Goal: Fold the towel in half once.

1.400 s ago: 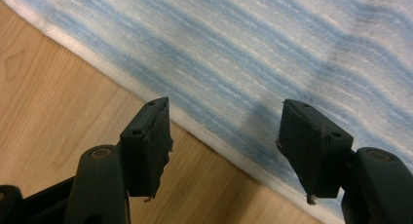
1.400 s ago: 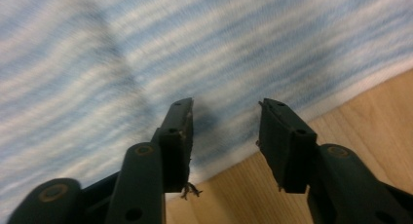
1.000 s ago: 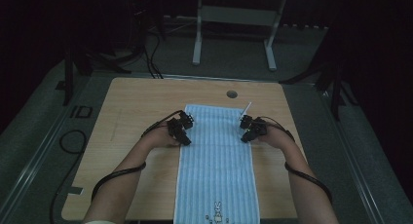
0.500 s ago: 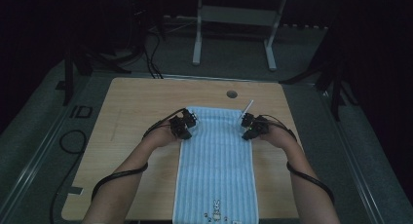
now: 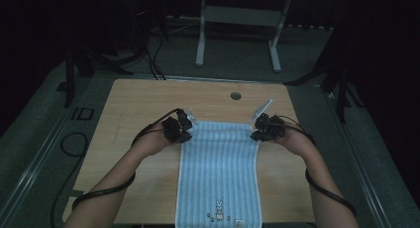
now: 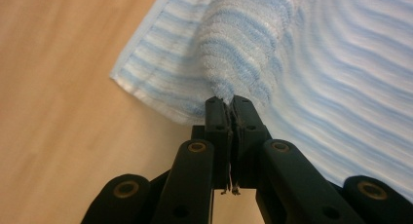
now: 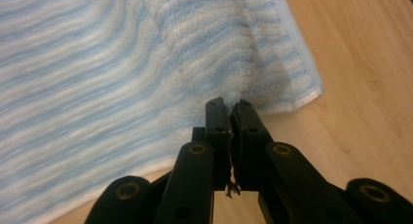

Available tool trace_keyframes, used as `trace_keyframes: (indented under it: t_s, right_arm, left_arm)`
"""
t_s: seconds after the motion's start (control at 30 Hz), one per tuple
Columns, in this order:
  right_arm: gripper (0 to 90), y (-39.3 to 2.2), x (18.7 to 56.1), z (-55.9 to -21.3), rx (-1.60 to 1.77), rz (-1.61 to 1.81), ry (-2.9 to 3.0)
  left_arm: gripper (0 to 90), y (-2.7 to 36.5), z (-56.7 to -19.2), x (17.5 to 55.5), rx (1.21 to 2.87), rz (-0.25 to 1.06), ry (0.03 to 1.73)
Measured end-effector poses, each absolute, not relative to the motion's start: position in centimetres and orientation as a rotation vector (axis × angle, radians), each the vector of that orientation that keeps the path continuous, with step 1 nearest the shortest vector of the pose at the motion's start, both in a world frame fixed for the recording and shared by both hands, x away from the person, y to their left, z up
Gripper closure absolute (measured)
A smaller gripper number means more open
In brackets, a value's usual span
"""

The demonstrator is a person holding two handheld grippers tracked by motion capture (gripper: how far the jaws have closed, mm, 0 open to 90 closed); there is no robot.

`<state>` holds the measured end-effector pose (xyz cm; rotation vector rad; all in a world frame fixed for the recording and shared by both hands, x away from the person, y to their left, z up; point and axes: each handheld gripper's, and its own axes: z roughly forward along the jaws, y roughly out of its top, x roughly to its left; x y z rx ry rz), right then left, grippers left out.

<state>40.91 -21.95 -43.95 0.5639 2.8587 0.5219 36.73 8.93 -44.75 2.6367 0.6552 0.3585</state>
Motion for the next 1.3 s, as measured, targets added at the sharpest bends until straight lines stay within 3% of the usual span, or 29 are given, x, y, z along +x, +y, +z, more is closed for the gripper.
trace_keyframes:
  t_s: [0.33,0.83,0.93,1.0,1.07,1.17,1.3]
  right_arm:
    - [86.2,-21.4,33.1,-47.5,0.460,0.516,2.919]
    - [85.2,-21.7,30.8,-51.8,0.529,0.493,3.000]
    - [82.0,-21.6,30.7,-51.6,0.519,0.475,3.002]
    - [74.8,-21.5,30.6,-51.0,0.509,0.462,2.989]
    - [74.9,-21.8,30.7,-49.8,0.533,0.514,2.951]
    - [78.6,-22.3,30.8,-47.9,0.575,0.596,2.899]
    - [78.9,-21.7,30.7,-48.0,0.576,0.594,2.906]
  left_arm:
    - [85.7,9.2,-47.7,30.8,2.707,0.295,0.566]
    - [83.7,8.9,-52.1,28.4,2.758,0.159,0.580]
    - [82.5,9.0,-51.9,28.4,2.763,0.144,0.583]
    - [73.1,9.1,-51.3,28.3,2.765,0.177,0.594]
    - [67.9,9.7,-50.1,28.4,2.728,0.199,0.605]
    - [68.1,10.2,-48.6,28.7,2.690,0.242,0.615]
    - [69.0,9.6,-48.9,29.1,2.693,0.217,0.612]
